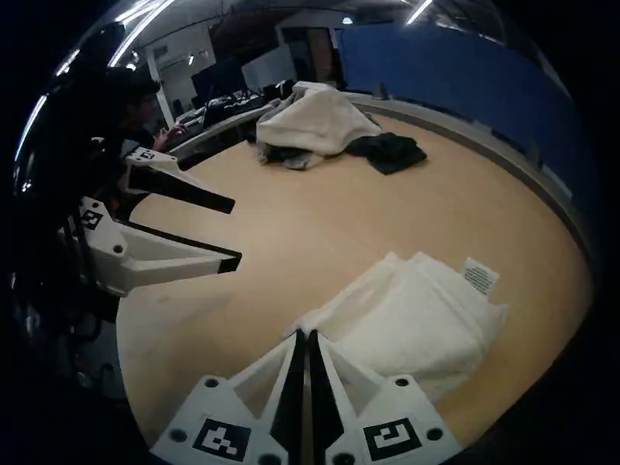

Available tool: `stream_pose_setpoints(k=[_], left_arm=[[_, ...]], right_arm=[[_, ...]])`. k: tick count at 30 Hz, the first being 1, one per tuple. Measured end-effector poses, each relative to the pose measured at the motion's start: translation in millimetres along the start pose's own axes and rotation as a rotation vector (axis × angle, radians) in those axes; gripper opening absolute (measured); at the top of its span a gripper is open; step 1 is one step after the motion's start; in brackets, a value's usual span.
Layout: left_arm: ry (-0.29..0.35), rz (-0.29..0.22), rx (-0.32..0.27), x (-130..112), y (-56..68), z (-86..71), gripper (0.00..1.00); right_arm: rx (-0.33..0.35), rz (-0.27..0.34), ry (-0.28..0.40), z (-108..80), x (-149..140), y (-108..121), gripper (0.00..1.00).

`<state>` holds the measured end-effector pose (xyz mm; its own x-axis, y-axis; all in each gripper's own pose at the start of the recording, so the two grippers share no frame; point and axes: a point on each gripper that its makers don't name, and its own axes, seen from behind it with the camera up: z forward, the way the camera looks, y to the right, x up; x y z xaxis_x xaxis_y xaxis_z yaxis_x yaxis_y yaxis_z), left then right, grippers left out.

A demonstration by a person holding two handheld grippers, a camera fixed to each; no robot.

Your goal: Fold towel

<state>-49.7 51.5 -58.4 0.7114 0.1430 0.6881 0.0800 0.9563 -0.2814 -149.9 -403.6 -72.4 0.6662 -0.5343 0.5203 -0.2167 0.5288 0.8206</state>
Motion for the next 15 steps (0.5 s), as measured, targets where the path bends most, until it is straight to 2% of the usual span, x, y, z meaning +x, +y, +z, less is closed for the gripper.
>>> stream_pose_setpoints(k=[8,12,15], left_arm=[[-0.008,0.005,-0.004,-3,1.0,2.9,0.94],[-0.009,0.001,-0.007,-4,1.7,2.6,0.94],[-0.008,-0.001,-0.007,-5,1.2,2.1,0.94]], right_arm=[[0.009,-0.009,-0.025,8.4,-9,-1,0.04],[0.016,-0.009,-0.032,12.6,-12,-2,0.08],[0.031,-0.007,-0.018,10.6,-8,-7,0.27]])
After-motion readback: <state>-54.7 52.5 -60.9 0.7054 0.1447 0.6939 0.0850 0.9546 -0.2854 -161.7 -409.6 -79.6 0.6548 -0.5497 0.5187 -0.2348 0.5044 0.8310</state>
